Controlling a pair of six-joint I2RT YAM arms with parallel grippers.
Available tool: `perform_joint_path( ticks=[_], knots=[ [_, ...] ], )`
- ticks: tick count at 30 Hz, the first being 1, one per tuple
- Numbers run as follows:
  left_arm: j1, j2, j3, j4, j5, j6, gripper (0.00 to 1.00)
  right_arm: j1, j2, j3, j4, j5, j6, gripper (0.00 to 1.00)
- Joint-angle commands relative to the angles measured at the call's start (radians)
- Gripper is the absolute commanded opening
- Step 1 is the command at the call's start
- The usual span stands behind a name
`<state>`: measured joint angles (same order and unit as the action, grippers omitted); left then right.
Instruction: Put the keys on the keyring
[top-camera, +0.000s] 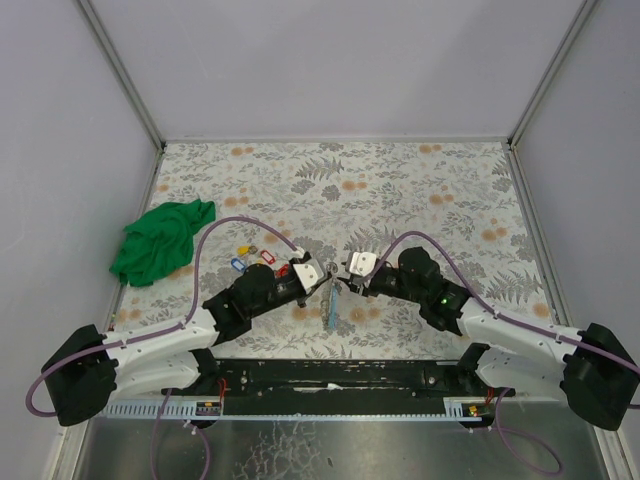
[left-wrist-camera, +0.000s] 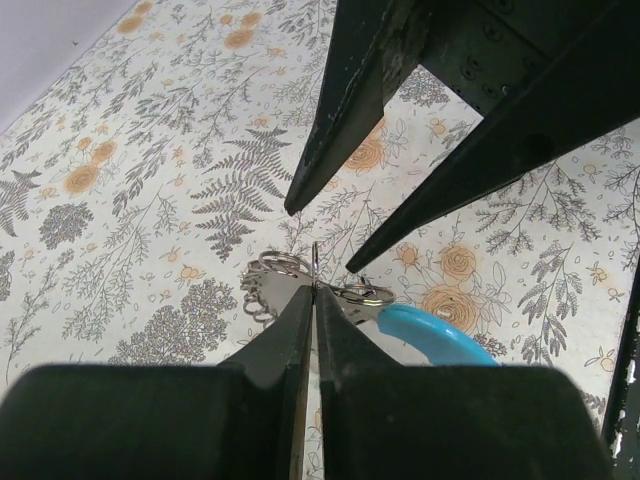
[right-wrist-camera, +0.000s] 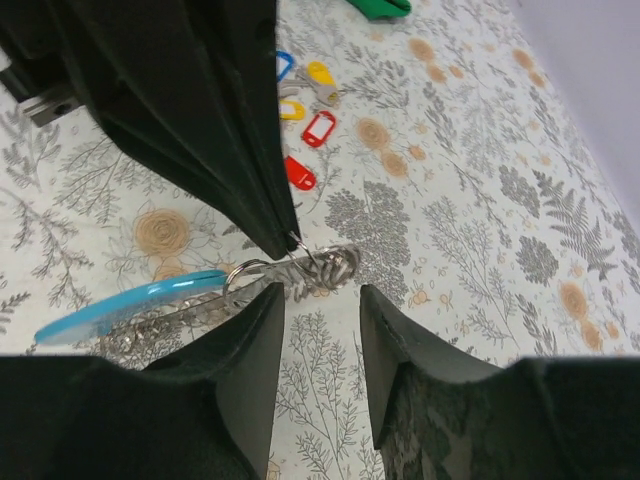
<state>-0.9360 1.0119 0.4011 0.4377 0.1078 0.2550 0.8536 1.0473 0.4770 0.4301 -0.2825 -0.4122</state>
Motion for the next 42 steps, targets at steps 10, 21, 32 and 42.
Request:
perform_joint_path(
  ticks=[10, 21, 32, 42],
  knots=[
    [0.000, -0.028, 0.006, 0.015, 0.046, 0.075, 0.00, -0.020, -0.019, 0.137, -0.167, -0.147, -0.184, 0.36],
    [-0.002, -0.031, 0.002, 0.038, 0.065, 0.057, 0.00, -0.021, 0.036, 0.099, -0.023, -0.137, -0.091, 0.22],
    [0.000, -0.045, -0.027, 0.097, 0.100, 0.016, 0.00, -0.021, 0.069, 0.017, 0.180, -0.047, -0.086, 0.03],
    [0.009, -0.046, -0.040, 0.144, 0.108, -0.021, 0.00, -0.021, 0.127, -0.002, 0.288, -0.085, -0.052, 0.15]
  ],
)
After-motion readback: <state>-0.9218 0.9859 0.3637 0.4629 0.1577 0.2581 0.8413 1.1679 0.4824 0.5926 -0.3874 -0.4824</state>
